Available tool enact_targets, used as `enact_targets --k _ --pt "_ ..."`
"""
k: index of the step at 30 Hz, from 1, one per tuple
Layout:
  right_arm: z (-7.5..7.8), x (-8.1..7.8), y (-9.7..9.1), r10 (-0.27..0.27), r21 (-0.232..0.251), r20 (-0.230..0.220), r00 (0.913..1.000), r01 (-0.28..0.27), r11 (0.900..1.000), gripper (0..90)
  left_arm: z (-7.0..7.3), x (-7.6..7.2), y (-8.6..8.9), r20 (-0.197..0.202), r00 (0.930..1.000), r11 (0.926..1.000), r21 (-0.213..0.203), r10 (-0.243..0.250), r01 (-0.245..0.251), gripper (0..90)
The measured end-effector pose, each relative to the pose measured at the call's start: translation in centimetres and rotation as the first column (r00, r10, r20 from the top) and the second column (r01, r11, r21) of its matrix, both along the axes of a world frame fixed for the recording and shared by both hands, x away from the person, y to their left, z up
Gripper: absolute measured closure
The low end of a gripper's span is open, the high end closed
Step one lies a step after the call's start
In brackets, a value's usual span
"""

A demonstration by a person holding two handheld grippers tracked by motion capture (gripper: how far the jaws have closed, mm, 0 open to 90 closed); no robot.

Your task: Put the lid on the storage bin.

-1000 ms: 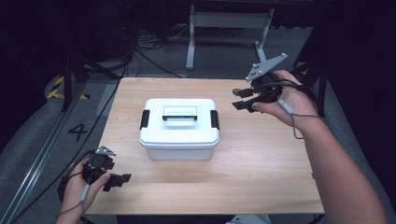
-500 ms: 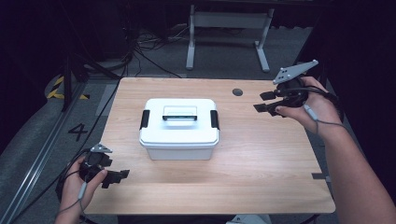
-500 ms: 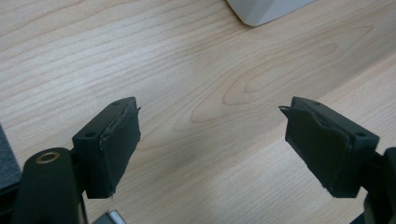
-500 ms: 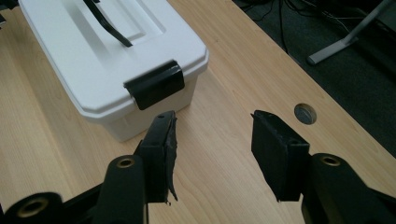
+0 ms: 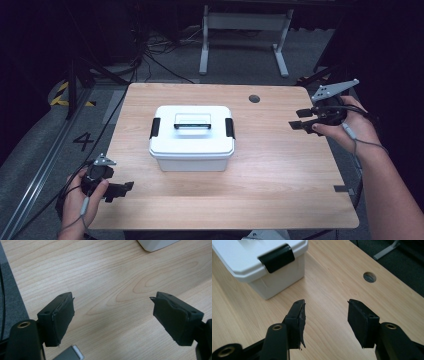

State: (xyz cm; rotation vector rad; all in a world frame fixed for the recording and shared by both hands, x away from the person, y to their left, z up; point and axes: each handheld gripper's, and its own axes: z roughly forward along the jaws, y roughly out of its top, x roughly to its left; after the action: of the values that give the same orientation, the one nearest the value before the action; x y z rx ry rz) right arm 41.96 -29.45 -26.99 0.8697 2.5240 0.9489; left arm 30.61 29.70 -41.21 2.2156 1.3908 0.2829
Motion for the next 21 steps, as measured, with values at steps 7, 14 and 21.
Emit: enact_targets --k 7,14,21 --pt "-2.6 -0.1 -1.8 -0.042 0.008 -0.033 0.9986 0.042 0.9991 49.4 -0.1 0.1 0.2 -0.005 1.0 1.0 0.001 -0.004 0.004 17.6" --pt "-5.6 0.0 -3.3 -0.081 0.023 -0.065 0.9946 0.082 0.9963 49.6 -0.4 0.3 0.5 -0.006 1.0 0.9998 0.022 0.0 0.0 17.8" --pt "-8.4 0.0 -4.2 -0.096 0.028 -0.102 0.9901 0.1 0.9946 49.5 -0.8 0.5 0.7 -0.014 0.9999 0.9998 0.021 0.006 -0.006 17.9"
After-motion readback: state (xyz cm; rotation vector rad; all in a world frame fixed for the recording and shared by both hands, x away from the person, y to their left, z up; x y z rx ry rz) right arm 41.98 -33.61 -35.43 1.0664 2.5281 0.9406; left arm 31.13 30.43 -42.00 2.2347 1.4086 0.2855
